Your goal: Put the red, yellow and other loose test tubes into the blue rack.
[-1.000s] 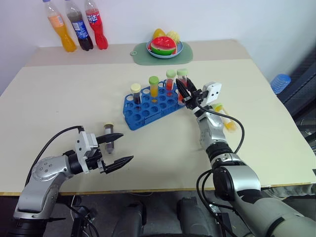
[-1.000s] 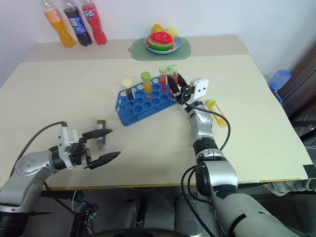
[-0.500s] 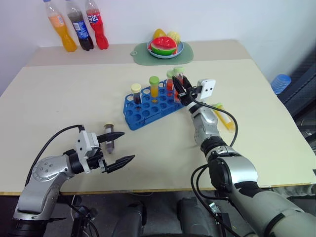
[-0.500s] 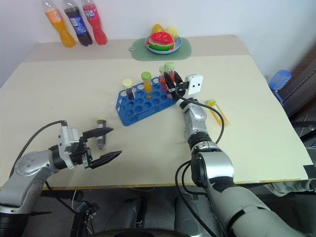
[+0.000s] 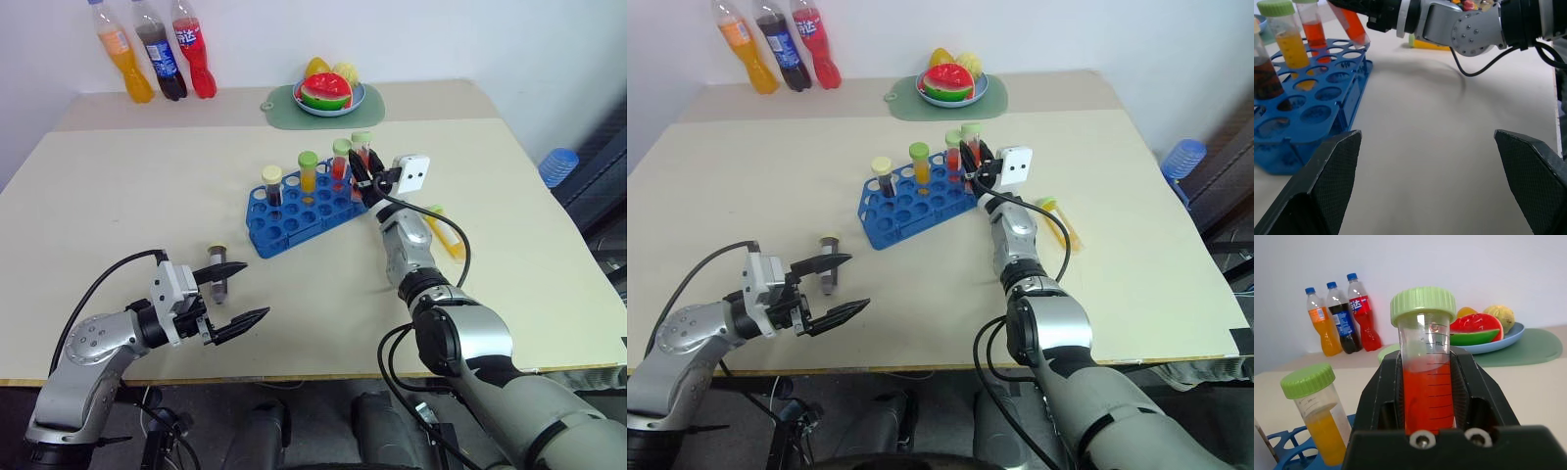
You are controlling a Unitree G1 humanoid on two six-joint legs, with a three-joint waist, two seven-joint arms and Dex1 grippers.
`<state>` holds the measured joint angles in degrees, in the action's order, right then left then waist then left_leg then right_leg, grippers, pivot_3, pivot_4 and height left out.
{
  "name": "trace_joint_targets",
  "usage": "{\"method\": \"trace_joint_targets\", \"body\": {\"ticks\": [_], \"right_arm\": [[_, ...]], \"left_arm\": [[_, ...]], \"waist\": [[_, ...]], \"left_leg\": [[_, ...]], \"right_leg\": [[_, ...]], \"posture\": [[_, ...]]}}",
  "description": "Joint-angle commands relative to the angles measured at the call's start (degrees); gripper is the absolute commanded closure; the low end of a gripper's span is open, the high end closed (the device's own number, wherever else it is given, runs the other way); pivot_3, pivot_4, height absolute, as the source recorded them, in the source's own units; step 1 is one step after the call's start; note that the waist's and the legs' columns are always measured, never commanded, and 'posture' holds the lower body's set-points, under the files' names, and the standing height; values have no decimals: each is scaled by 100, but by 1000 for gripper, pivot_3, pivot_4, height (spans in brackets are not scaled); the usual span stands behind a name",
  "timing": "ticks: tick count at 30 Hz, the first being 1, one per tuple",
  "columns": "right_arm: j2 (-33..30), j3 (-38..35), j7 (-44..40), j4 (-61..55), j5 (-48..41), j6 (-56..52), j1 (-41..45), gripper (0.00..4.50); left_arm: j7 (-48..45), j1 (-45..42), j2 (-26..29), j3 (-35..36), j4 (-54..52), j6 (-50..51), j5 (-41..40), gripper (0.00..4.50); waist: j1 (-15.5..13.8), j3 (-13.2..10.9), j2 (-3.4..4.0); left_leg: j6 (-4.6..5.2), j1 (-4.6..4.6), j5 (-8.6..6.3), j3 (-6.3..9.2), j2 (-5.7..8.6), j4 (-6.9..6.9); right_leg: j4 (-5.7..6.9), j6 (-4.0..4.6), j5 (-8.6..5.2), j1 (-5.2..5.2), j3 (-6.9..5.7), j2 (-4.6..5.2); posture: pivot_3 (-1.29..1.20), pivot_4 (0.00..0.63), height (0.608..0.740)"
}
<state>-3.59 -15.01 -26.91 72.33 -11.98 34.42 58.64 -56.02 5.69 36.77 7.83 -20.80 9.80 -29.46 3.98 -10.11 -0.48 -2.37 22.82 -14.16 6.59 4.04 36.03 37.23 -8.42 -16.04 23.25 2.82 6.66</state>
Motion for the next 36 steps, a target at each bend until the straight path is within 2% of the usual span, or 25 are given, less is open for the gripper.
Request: {"method": "trace_joint_targets", "body": {"ticks": [1,25,36], "right_arm": [[2,-66,201,91,68,75,80,3719],[198,-182,261,147,123,266,208,3719],[300,-192,605,286,300,174,181,3719]], "left_arm": [[28,20,-6,59,-230,2,-106,0],[40,-24,-61,-22,-168,-57,-82,0],[155,419,22,242,-535,28,-187,0]], "waist": [[-2,0,0],[7,0,0],[9,0,0]], "left_leg": [[0,-1,0,0,0,-1],[0,-7,0,0,0,-3],[0,-13,0,0,-1,-7]], "right_leg": [[0,0,0,-1,0,0],[0,0,0,-5,0,0],[0,2,-1,-7,1,-1]], "posture": [[0,150,740],[0,150,740],[0,150,740]]}}
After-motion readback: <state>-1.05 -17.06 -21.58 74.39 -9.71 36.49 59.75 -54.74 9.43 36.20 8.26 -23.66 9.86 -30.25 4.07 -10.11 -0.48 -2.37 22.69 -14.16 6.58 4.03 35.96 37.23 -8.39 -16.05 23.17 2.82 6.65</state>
